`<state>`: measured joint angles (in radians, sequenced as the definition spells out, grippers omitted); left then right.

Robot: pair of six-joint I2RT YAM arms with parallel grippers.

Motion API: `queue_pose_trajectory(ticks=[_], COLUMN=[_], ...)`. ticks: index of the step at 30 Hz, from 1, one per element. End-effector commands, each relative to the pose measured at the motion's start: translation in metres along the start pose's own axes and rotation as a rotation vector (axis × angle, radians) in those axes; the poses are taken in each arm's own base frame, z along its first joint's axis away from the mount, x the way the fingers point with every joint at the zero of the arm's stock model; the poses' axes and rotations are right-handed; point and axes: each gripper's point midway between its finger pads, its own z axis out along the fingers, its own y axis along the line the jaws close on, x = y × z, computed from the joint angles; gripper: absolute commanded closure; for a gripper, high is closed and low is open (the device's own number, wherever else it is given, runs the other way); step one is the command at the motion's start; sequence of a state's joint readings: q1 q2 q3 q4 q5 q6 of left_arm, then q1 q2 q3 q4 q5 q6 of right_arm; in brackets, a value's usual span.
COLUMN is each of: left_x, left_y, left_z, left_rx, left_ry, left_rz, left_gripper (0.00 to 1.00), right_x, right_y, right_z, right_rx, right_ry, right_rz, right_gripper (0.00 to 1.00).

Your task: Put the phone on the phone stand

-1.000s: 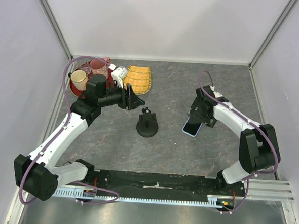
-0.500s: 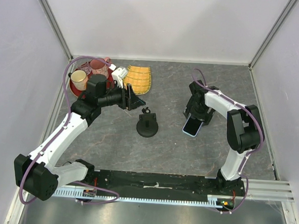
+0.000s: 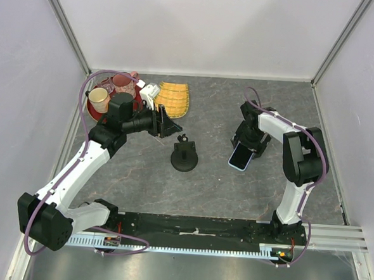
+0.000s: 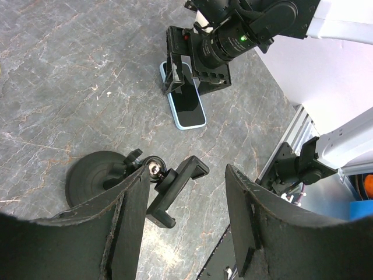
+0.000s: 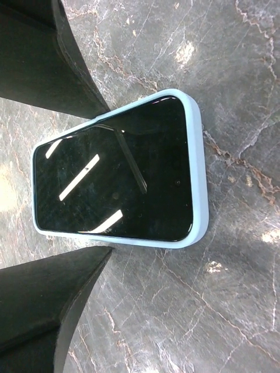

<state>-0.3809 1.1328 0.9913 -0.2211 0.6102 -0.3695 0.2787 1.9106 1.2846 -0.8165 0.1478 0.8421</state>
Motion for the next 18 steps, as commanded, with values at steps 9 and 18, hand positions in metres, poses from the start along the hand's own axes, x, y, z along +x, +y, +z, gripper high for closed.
queue_pose_trajectory(ticks=[9,18], left_x=[-0.008,-0.008], left_y=[-0.007,-0.006], left_z=[-0.001,-0.001], left_rx=[0.033,0.030], left_ry=[-0.027,-0.029], left_rz=[0.000,0.002], left_gripper=[0.39,0.40], right_x=[0.006,0.025], right_y=[-0.005,-0.001], right_z=[0.012,0.027], right_rx=[0.030,0.055], right_ry=[-0.011,0.053], right_rz=[0.072,0.042], right_gripper=[0.09,0.03])
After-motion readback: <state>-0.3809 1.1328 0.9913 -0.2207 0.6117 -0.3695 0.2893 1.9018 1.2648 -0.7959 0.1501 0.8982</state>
